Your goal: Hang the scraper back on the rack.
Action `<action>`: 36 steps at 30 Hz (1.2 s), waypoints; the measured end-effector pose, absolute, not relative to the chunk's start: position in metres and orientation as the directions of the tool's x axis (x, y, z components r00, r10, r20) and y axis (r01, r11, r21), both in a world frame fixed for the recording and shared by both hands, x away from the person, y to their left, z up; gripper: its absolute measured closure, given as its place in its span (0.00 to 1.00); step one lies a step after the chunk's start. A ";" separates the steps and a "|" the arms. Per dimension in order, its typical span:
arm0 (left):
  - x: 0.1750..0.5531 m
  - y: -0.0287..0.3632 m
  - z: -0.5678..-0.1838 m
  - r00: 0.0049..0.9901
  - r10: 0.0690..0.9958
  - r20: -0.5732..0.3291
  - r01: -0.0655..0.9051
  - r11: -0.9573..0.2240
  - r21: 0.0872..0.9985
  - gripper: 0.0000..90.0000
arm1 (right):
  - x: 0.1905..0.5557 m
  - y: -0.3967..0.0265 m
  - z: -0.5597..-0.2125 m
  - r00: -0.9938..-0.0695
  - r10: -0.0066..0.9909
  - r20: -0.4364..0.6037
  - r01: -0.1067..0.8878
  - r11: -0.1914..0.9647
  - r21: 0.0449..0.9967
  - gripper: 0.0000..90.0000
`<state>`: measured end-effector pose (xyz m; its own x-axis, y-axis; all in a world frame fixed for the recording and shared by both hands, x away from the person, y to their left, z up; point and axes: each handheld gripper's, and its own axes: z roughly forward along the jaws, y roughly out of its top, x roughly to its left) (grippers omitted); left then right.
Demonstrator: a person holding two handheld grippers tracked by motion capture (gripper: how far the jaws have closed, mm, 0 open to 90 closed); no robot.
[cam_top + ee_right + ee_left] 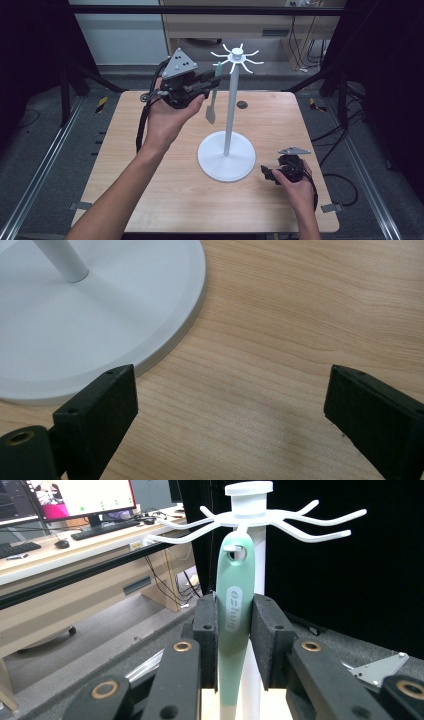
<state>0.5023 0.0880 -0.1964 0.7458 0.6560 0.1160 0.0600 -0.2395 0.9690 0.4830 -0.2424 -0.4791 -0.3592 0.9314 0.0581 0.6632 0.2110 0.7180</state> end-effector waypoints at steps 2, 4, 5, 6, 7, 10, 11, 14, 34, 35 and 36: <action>0.503 0.088 -0.197 0.747 0.655 0.114 0.060 -0.237 0.970 0.82 | 0.483 -0.242 -0.479 -0.362 0.930 0.060 0.663 0.211 0.719 0.08; 0.504 0.088 -0.197 0.747 0.655 0.112 0.061 -0.234 0.970 0.82 | 0.483 -0.242 -0.479 -0.362 0.930 0.060 0.662 0.212 0.719 0.08; 0.504 0.088 -0.197 0.747 0.655 0.111 0.061 -0.233 0.971 0.82 | 0.483 -0.242 -0.479 -0.363 0.930 0.061 0.662 0.211 0.719 0.08; 0.504 0.087 -0.197 0.748 0.654 0.112 0.058 -0.233 0.971 0.82 | 0.483 -0.242 -0.479 -0.362 0.930 0.061 0.663 0.211 0.718 0.08; 0.504 0.087 -0.197 0.748 0.654 0.113 0.057 -0.233 0.971 0.82 | 0.483 -0.242 -0.479 -0.361 0.931 0.056 0.662 0.213 0.719 0.08; 0.504 0.086 -0.198 0.749 0.653 0.111 0.055 -0.228 0.972 0.82 | 0.483 -0.242 -0.479 -0.364 0.930 0.061 0.662 0.211 0.719 0.08; 0.505 0.086 -0.198 0.750 0.653 0.109 0.056 -0.226 0.973 0.82 | 0.483 -0.242 -0.479 -0.364 0.930 0.061 0.662 0.211 0.719 0.08; 0.505 0.086 -0.198 0.750 0.653 0.106 0.058 -0.224 0.973 0.82 | 0.483 -0.242 -0.479 -0.364 0.930 0.059 0.662 0.213 0.719 0.08; 0.495 0.106 -0.211 0.770 0.628 0.111 0.033 -0.213 0.976 0.68 | 0.484 -0.241 -0.480 -0.366 0.929 0.060 0.664 0.216 0.715 0.08; 0.494 0.109 -0.212 0.769 0.629 0.114 0.029 -0.213 0.977 0.67 | 0.484 -0.241 -0.480 -0.364 0.930 0.057 0.665 0.217 0.715 0.08; 0.492 0.110 -0.213 0.768 0.630 0.116 0.029 -0.214 0.976 0.66 | 0.485 -0.240 -0.480 -0.365 0.929 0.053 0.662 0.219 0.717 0.08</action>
